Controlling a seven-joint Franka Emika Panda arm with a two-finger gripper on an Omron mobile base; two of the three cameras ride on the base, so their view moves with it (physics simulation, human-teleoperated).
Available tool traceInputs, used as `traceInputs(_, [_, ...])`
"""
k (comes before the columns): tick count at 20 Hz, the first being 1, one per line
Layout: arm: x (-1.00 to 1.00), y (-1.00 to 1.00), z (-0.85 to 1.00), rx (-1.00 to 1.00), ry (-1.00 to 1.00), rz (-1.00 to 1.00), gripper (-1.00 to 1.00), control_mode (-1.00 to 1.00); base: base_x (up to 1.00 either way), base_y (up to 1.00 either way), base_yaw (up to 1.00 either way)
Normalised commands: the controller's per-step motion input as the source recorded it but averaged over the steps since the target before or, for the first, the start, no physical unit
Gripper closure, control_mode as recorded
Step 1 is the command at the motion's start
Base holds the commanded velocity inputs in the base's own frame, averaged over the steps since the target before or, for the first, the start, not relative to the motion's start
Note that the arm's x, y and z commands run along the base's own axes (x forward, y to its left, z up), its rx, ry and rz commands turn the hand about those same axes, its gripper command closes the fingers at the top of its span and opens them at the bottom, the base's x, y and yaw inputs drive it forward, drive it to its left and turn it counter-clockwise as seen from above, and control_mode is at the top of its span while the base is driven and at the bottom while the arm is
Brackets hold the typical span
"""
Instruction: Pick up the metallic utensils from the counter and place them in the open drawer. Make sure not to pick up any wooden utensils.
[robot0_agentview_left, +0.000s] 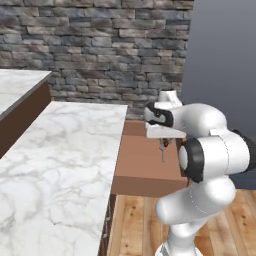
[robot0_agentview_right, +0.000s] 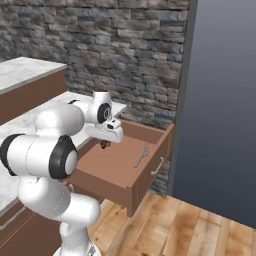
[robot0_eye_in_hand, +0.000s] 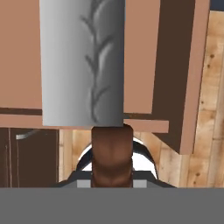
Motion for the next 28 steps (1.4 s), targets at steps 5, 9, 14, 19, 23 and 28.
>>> traceInputs(5, [0.46,-0.03,-0.28,0.01,0.0,0.0,1.0,-1.0,0.0,0.0,0.0])
traceInputs(9, [0.53,0.0,-0.43,0.0,-0.01,0.0,1.0,-1.0,0.0,0.0,0.0])
traceInputs(14, [0.46,0.0,-0.53,0.0,-0.1,0.0,1.0,-1.0,0.0,0.0,0.0])
traceInputs(19, [0.35,0.0,-0.53,0.0,-0.09,0.0,1.0,-1.0,0.0,0.0,0.0])
traceInputs(23, [0.29,0.0,-0.66,-0.01,-0.15,0.0,1.0,-1.0,0.0,0.0,0.0])
traceInputs(28, [0.36,0.0,-0.63,0.0,-0.17,0.0,1.0,-1.0,0.0,0.0,0.0])
